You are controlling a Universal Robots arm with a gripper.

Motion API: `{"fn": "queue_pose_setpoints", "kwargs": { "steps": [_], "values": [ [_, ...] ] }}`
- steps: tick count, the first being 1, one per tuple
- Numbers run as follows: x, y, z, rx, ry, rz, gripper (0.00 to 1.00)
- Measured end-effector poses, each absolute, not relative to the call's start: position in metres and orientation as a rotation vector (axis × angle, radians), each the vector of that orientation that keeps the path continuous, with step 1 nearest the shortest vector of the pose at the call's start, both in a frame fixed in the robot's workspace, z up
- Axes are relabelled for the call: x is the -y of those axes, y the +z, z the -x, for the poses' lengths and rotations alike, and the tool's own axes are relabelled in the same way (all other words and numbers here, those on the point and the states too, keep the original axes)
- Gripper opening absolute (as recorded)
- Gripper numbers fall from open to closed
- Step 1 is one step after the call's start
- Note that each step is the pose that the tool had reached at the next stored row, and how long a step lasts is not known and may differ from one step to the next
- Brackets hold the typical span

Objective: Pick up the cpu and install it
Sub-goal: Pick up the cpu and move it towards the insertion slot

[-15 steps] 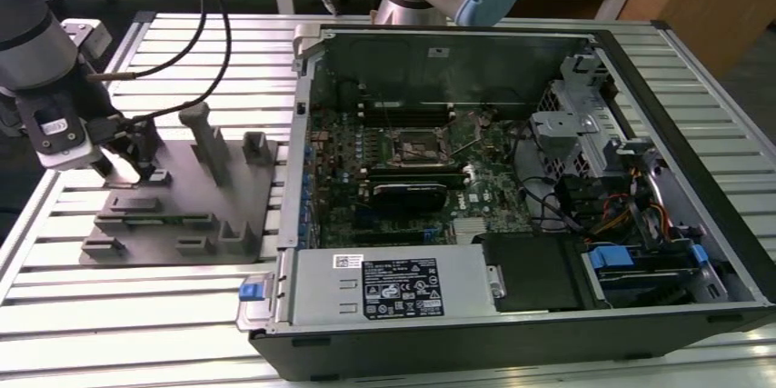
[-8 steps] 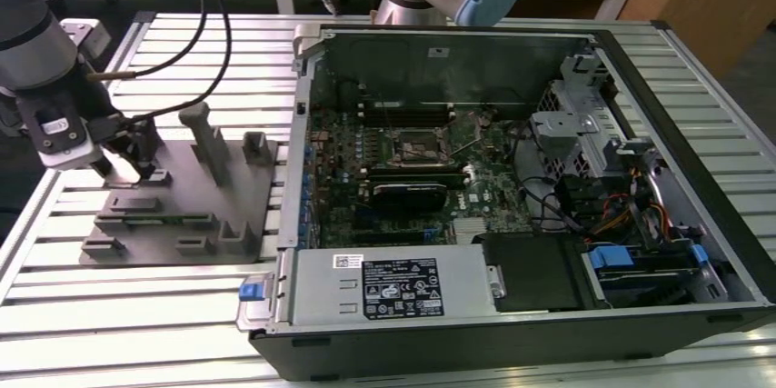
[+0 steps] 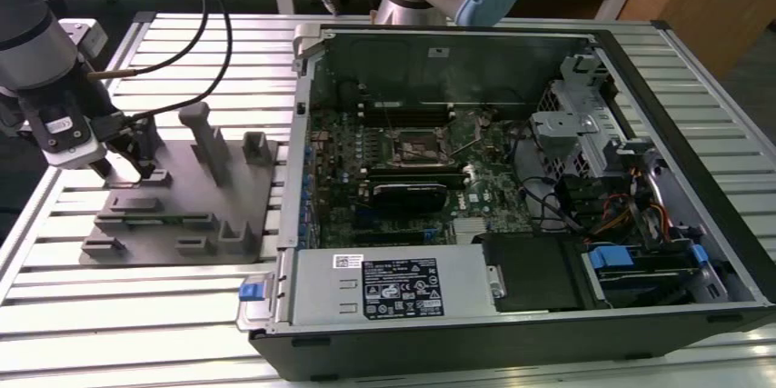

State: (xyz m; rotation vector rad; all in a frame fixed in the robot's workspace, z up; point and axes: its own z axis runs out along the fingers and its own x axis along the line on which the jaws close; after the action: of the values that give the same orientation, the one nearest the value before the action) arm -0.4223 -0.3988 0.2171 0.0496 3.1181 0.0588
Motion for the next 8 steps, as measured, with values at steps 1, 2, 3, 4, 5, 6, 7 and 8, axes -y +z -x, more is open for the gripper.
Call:
{"fn": "queue_pose_setpoints", "kwargs": {
  "steps": [1, 2, 3, 4, 5, 6, 7, 8],
  "values": [
    [0.3988, 0.2171, 0.4223, -3.118, 0.059, -0.049, 0.55],
    [0.3988, 0.2171, 0.4223, -3.118, 0.059, -0.049, 0.55],
    [0.3988, 0.2171, 0.4223, -3.118, 0.059, -0.049, 0.55],
    [0.3988, 0.2170, 0.4222, -3.118, 0.059, -0.049, 0.55],
    [0.3988, 0.2167, 0.4215, -3.118, 0.059, -0.049, 0.55],
    [0.3988, 0.2160, 0.4210, -3.118, 0.059, -0.049, 0.55],
    [0.3988, 0.2145, 0.4205, -3.118, 0.059, -0.049, 0.55],
    [0.3988, 0.2127, 0.4200, -3.118, 0.059, -0.049, 0.55]
  ]
}}
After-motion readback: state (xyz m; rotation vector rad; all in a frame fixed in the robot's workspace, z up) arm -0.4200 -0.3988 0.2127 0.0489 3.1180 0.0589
